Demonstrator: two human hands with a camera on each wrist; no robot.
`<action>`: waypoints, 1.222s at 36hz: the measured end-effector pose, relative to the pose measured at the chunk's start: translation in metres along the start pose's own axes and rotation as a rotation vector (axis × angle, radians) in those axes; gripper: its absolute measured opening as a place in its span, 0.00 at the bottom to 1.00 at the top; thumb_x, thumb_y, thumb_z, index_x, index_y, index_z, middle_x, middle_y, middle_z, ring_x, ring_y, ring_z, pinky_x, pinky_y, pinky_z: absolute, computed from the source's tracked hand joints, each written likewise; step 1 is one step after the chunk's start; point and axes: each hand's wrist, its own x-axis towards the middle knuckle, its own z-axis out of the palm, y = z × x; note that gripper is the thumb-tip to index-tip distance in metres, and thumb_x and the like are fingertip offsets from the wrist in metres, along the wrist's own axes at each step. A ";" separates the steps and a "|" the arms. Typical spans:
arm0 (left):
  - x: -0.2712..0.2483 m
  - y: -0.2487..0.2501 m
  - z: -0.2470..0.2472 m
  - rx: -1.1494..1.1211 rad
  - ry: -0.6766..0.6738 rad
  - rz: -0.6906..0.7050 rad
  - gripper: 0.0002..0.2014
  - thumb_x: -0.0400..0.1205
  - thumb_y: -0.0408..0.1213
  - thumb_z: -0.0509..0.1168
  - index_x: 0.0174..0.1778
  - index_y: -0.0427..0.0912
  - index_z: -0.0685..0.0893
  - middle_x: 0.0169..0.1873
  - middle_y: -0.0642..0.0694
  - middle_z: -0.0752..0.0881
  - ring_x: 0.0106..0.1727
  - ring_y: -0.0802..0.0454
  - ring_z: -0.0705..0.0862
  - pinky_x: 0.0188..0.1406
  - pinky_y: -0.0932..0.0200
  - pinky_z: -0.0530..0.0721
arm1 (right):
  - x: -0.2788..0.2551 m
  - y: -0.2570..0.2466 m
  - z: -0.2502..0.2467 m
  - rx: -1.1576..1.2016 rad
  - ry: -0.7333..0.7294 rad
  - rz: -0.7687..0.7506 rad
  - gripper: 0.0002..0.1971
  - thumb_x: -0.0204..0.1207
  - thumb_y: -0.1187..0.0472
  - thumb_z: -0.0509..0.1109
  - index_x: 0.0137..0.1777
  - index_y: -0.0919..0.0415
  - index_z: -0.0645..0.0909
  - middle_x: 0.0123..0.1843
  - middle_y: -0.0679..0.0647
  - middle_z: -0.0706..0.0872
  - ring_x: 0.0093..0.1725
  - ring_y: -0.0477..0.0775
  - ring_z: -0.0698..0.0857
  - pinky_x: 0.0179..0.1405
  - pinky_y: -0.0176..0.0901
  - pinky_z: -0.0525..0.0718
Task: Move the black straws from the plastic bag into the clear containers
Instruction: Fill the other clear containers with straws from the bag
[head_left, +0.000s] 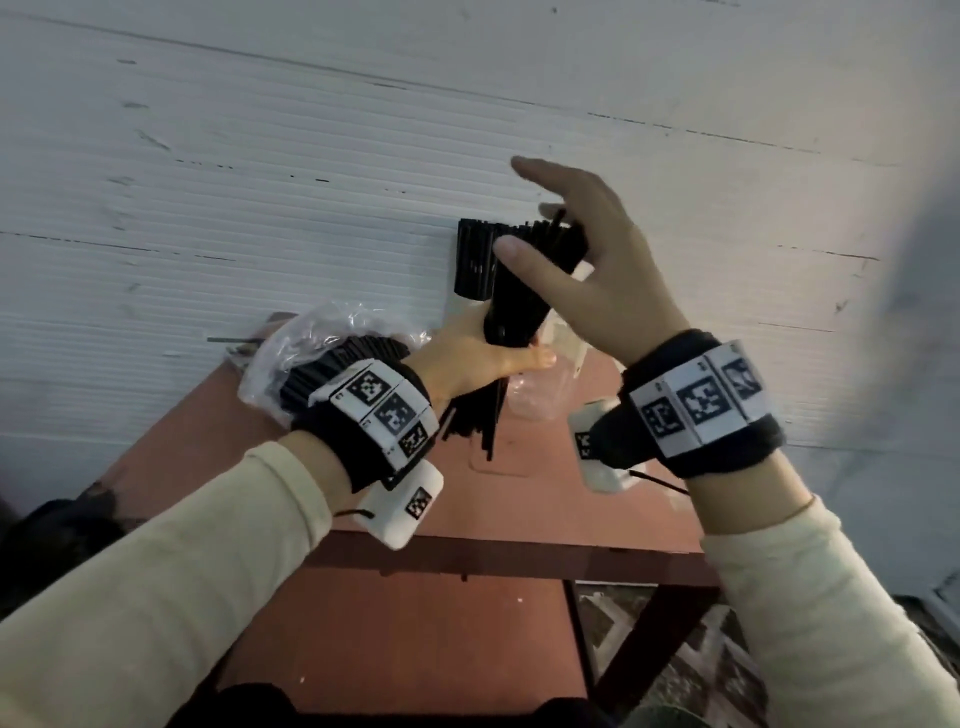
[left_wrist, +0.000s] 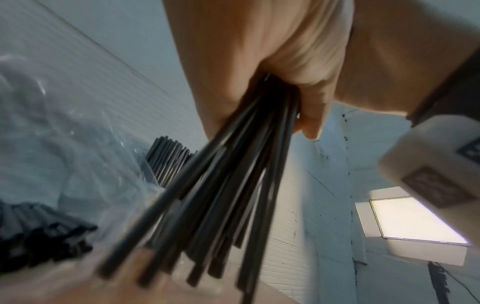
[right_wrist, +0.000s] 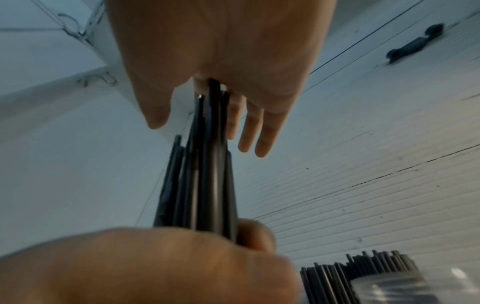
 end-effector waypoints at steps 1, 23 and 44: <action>0.000 -0.002 0.004 -0.047 -0.013 -0.016 0.17 0.71 0.46 0.80 0.53 0.47 0.86 0.46 0.52 0.90 0.53 0.55 0.88 0.62 0.50 0.83 | 0.002 0.002 0.006 -0.027 -0.011 -0.010 0.22 0.81 0.51 0.68 0.73 0.49 0.73 0.67 0.39 0.76 0.67 0.41 0.78 0.68 0.36 0.76; -0.010 -0.025 0.011 -0.141 -0.278 -0.244 0.19 0.78 0.32 0.73 0.64 0.30 0.82 0.62 0.36 0.86 0.66 0.47 0.83 0.74 0.50 0.76 | -0.016 0.042 0.057 -0.126 -0.012 0.067 0.07 0.72 0.64 0.74 0.50 0.60 0.85 0.51 0.54 0.82 0.50 0.46 0.80 0.52 0.20 0.72; -0.014 0.015 -0.010 0.055 -0.692 0.028 0.08 0.82 0.31 0.69 0.36 0.40 0.85 0.35 0.48 0.87 0.43 0.56 0.87 0.48 0.65 0.83 | -0.032 0.037 0.019 0.194 -0.509 0.281 0.18 0.69 0.53 0.80 0.57 0.55 0.85 0.52 0.45 0.88 0.54 0.34 0.85 0.53 0.28 0.82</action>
